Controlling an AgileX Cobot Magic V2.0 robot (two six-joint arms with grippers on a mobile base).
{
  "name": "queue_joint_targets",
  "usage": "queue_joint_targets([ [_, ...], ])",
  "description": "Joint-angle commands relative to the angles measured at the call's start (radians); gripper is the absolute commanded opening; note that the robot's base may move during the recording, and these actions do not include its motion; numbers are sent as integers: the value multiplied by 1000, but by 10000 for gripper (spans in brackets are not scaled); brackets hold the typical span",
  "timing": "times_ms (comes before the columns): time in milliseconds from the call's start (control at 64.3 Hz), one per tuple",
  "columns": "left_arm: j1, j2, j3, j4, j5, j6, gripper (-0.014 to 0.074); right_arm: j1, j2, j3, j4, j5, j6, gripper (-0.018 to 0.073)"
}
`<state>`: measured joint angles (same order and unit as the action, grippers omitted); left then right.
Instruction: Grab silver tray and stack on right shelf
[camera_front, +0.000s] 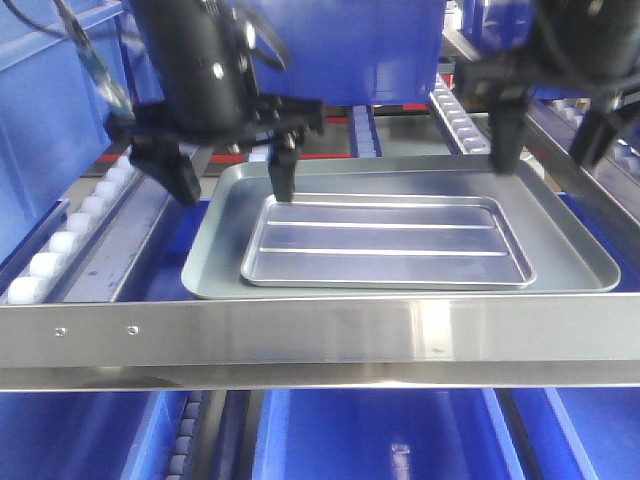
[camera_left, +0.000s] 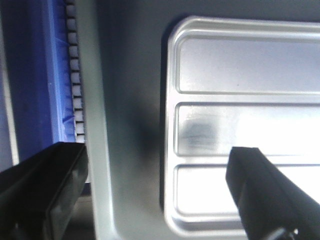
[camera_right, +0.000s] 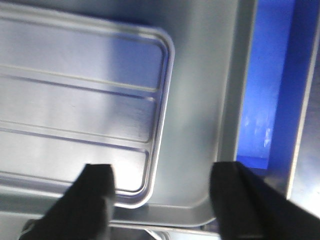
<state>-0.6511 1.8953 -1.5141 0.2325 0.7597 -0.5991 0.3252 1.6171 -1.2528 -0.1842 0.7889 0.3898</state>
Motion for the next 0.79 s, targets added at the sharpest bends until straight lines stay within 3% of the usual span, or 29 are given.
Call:
queue_joint_targets([
  [0, -12, -128, -39, 8, 42, 73, 395, -9, -116, -34, -24, -20, -9, 334],
  [187, -33, -281, 5, 5, 118, 207, 152, -7, -265, 0, -24, -2, -15, 47],
  [326, -53, -425, 140, 7, 57, 244, -109, -7, -399, 120, -24, -54, -36, 57],
  [451, -67, -570, 334, 11, -58, 245, -85, -7, -529, 269, -24, -134, -54, 57],
  [777, -67, -917, 875, 14, -514, 245, -101, -5, -919, 701, -24, -375, -60, 57],
])
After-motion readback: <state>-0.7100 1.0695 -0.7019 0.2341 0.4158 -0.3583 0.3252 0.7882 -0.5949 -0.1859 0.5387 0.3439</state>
